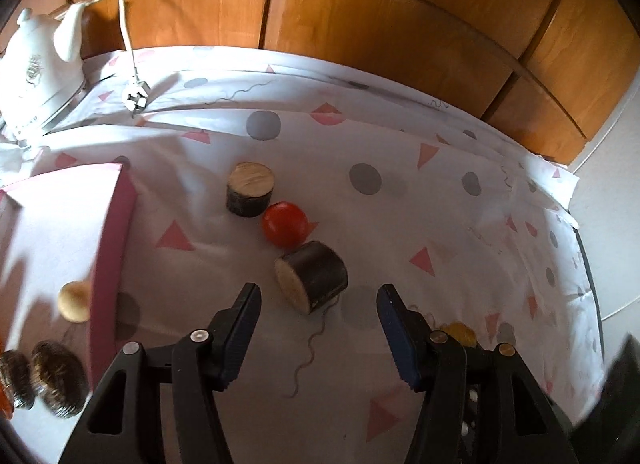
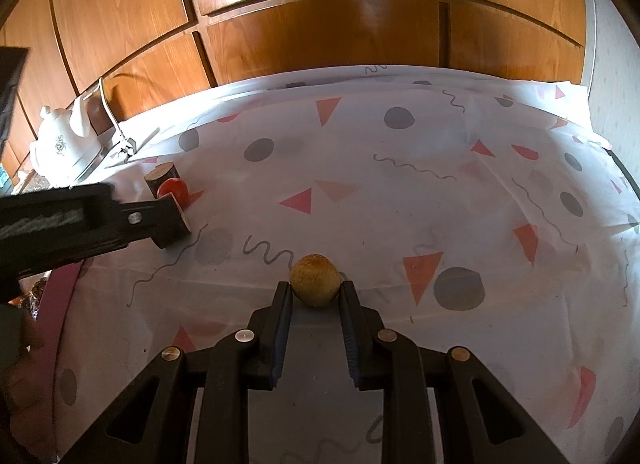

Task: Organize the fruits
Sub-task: 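Grasp the dark wooden log piece with the left tool and lift it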

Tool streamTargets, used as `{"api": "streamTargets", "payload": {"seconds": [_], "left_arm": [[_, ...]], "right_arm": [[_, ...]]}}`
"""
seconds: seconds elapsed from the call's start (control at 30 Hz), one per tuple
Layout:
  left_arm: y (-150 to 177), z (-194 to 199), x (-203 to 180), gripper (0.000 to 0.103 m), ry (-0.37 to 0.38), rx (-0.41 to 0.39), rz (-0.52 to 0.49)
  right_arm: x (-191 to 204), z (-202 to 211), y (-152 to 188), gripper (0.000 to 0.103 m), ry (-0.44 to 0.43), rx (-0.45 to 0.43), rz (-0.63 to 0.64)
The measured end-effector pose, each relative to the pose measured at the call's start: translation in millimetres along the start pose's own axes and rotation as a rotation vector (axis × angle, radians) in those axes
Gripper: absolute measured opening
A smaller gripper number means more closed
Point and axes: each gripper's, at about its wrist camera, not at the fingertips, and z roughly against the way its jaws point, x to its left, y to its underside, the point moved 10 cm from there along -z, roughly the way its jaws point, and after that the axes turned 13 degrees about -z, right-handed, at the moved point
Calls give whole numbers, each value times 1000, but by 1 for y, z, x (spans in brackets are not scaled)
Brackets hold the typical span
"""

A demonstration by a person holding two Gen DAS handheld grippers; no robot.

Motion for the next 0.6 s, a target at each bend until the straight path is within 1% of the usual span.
{"api": "streamTargets", "payload": {"seconds": [0.13, 0.17, 0.2, 0.37, 0.5, 0.6], "left_arm": [[-6, -16, 1, 60, -12, 18, 6], [-6, -20, 1, 48, -8, 24, 14], [-5, -22, 3, 39, -9, 27, 14], [1, -12, 4, 39, 8, -11, 0], [16, 10, 5, 39, 18, -40, -21], [31, 30, -2, 39, 30, -63, -68]], "right_arm": [[0, 0, 0, 25, -4, -1, -3], [0, 0, 0, 25, -4, -1, -3], [0, 0, 0, 25, -4, 0, -3], [0, -1, 0, 25, -6, -1, -5], [0, -1, 0, 25, -7, 0, -5], [0, -1, 0, 25, -3, 3, -1]]}}
